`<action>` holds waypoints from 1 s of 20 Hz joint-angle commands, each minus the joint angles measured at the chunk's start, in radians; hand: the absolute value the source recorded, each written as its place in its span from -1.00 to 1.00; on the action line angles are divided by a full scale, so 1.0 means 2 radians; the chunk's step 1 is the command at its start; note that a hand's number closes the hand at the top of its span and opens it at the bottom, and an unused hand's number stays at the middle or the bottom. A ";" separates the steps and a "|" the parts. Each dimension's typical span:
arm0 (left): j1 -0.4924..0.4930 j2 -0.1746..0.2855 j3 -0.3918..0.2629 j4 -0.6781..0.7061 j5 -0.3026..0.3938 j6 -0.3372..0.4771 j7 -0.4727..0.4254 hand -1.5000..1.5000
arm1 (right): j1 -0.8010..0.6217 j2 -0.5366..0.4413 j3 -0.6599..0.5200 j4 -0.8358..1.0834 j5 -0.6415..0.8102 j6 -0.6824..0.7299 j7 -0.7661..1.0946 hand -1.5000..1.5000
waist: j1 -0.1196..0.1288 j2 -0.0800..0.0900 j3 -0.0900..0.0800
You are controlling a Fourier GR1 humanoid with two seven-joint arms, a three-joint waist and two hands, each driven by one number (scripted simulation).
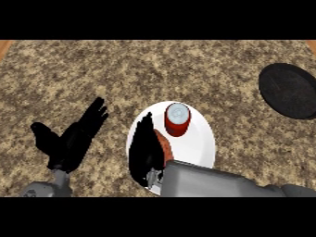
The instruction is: Pick the can from the plate and place it in the pan
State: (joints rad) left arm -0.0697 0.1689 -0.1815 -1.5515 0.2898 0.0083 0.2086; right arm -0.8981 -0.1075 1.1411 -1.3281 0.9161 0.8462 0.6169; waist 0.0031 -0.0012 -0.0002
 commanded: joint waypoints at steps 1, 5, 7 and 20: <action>-0.018 0.002 0.019 0.040 0.002 -0.019 -0.023 0.00 | -0.015 -0.002 0.004 0.022 0.046 0.005 -0.005 -1.00 | 0.000 0.001 0.000; 0.020 -0.009 0.000 -0.021 -0.017 0.004 0.004 0.00 | 0.022 -0.013 -0.014 0.000 0.077 0.013 -0.026 -1.00 | 0.001 0.000 0.000; 0.030 -0.014 -0.007 -0.029 -0.019 -0.001 -0.001 0.00 | 0.007 -0.033 -0.022 0.038 0.093 -0.042 -0.068 -1.00 | 0.003 0.001 0.000; 0.016 -0.024 0.010 0.017 -0.033 -0.020 -0.030 0.00 | -0.002 -0.020 -0.036 0.112 0.182 -0.125 -0.182 1.00 | 0.004 0.002 0.000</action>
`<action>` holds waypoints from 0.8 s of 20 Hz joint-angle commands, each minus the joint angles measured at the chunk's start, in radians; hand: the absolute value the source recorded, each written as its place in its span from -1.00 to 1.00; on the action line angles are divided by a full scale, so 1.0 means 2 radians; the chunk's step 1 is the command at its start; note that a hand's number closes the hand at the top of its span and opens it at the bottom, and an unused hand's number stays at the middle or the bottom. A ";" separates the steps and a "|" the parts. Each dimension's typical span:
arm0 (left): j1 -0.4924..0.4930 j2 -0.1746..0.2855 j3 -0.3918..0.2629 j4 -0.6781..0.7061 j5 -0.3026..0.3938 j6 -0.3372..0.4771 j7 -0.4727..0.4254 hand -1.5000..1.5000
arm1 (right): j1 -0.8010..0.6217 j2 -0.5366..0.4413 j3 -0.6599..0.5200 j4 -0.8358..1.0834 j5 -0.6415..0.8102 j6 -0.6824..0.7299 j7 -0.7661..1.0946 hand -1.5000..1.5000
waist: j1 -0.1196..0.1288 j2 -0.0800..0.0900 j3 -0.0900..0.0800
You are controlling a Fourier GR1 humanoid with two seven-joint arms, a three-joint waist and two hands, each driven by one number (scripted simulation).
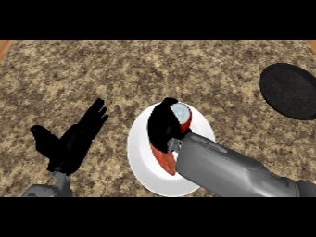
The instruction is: Pick the can from the plate and place it in the pan
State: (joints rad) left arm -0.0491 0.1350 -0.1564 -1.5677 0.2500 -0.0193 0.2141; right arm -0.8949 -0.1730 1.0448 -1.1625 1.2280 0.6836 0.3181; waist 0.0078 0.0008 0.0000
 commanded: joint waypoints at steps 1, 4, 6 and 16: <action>0.009 0.019 0.010 -0.024 0.017 -0.019 0.028 0.00 | -0.021 0.006 0.017 0.036 0.034 -0.050 -0.051 1.00 | 0.005 0.000 0.000; 0.003 0.005 0.009 -0.033 0.011 -0.006 0.030 0.00 | -0.020 0.019 0.020 0.068 0.061 -0.092 -0.069 1.00 | 0.005 0.001 0.000; -0.008 0.005 0.016 0.014 0.004 -0.022 -0.001 0.00 | -0.019 0.011 0.010 0.042 0.080 -0.072 -0.084 1.00 | -0.001 0.000 0.000; 0.030 0.005 0.042 -0.002 0.005 0.009 -0.008 0.00 | 0.237 -0.055 -0.198 -0.077 -0.091 -0.235 -0.009 1.00 | -0.070 -0.008 0.004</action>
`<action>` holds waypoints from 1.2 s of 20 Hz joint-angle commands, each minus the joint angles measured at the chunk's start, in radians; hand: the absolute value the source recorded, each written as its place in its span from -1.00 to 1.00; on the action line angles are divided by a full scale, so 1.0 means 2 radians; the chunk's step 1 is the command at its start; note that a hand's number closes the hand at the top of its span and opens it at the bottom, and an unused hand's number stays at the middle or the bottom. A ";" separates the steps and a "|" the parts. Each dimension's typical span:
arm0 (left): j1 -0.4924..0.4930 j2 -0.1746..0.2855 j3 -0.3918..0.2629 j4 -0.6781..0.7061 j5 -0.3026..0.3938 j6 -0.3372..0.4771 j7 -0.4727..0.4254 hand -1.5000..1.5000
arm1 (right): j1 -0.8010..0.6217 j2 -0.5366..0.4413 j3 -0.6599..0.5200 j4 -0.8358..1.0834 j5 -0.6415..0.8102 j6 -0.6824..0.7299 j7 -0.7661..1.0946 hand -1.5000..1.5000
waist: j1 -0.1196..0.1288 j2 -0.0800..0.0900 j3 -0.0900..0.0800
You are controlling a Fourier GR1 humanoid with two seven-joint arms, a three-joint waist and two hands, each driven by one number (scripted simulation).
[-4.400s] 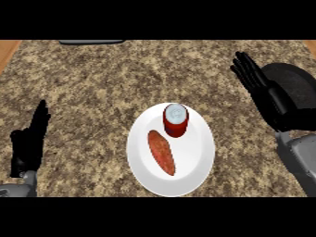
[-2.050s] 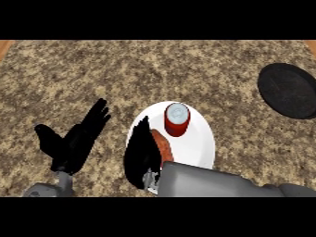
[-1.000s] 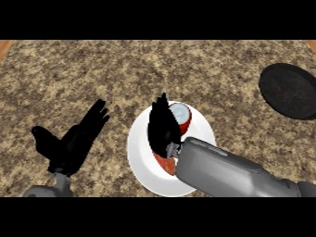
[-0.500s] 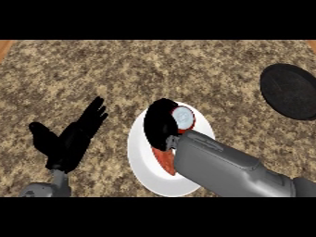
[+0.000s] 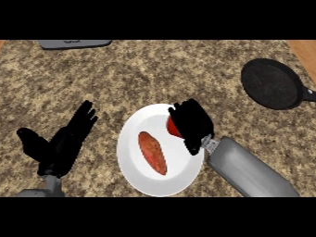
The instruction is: Pick the can from the plate and place it in the pan
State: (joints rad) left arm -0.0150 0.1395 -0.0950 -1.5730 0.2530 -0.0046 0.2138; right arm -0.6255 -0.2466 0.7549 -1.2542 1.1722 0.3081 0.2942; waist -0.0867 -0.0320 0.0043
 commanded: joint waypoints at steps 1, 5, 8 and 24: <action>0.009 -0.011 0.000 0.003 -0.003 0.012 -0.003 0.00 | 0.117 -0.033 -0.062 -0.069 -0.064 -0.058 0.008 1.00 | -0.023 0.006 0.000; 0.014 -0.002 0.003 -0.009 0.005 0.000 0.000 0.00 | 0.184 -0.079 -0.109 -0.196 -0.073 -0.150 0.011 1.00 | -0.011 0.004 -0.001; 0.023 0.008 0.006 -0.014 0.005 -0.006 0.002 0.00 | 0.235 -0.096 -0.148 -0.286 -0.111 -0.178 0.005 1.00 | -0.003 0.005 -0.001; -0.026 -0.031 -0.030 0.001 -0.020 -0.006 0.010 0.00 | 0.336 -0.108 -0.395 -0.277 -0.381 -0.191 -0.155 1.00 | 0.043 0.016 -0.002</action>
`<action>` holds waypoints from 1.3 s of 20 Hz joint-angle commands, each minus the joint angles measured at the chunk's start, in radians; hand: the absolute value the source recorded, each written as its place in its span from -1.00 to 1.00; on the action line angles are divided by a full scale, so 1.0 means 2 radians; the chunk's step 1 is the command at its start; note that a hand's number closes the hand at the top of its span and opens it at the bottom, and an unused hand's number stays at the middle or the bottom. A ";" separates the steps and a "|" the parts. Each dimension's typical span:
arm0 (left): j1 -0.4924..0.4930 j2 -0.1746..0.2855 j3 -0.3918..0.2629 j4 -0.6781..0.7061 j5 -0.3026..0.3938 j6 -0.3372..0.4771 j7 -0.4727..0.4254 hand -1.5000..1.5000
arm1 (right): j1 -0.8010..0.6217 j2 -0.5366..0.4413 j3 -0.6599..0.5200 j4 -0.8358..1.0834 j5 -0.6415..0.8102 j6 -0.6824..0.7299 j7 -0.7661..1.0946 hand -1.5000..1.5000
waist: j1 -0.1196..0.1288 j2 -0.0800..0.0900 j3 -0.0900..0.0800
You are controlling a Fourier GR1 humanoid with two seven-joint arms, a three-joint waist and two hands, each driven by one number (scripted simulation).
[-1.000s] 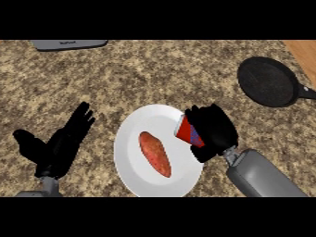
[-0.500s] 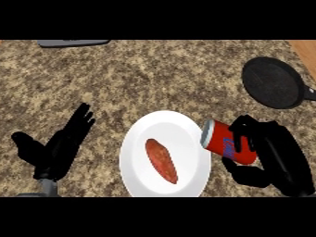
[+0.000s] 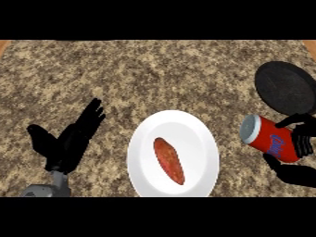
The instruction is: Pick the can from the plate and place it in the pan
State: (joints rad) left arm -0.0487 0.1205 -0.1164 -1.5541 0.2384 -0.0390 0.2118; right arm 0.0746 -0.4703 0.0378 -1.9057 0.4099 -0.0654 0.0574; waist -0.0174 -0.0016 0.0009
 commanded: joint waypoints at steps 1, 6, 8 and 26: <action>0.006 0.001 -0.002 -0.014 0.002 -0.009 0.010 0.00 | -0.013 -0.001 -0.040 0.097 0.016 -0.019 -0.079 1.00 | 0.010 0.001 0.000; -0.003 -0.021 -0.019 -0.005 -0.018 0.007 0.005 0.00 | -0.130 0.000 -0.060 0.258 0.053 -0.057 -0.123 1.00 | 0.015 0.002 0.000; -0.003 -0.008 0.003 0.015 -0.004 -0.016 -0.013 0.00 | -0.160 0.012 -0.073 0.297 0.054 -0.081 -0.142 1.00 | 0.014 0.002 0.000; -0.022 -0.014 -0.008 0.000 -0.010 -0.021 0.009 0.00 | -0.405 -0.043 -0.220 0.777 0.022 -0.210 -0.367 1.00 | 0.041 0.013 0.002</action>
State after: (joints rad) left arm -0.1073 0.0907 -0.1246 -1.5449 0.2198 -0.0668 0.2369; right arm -0.6742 -0.5195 -0.3669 -0.4854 0.4603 -0.4709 -0.6044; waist 0.0518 0.0190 0.0042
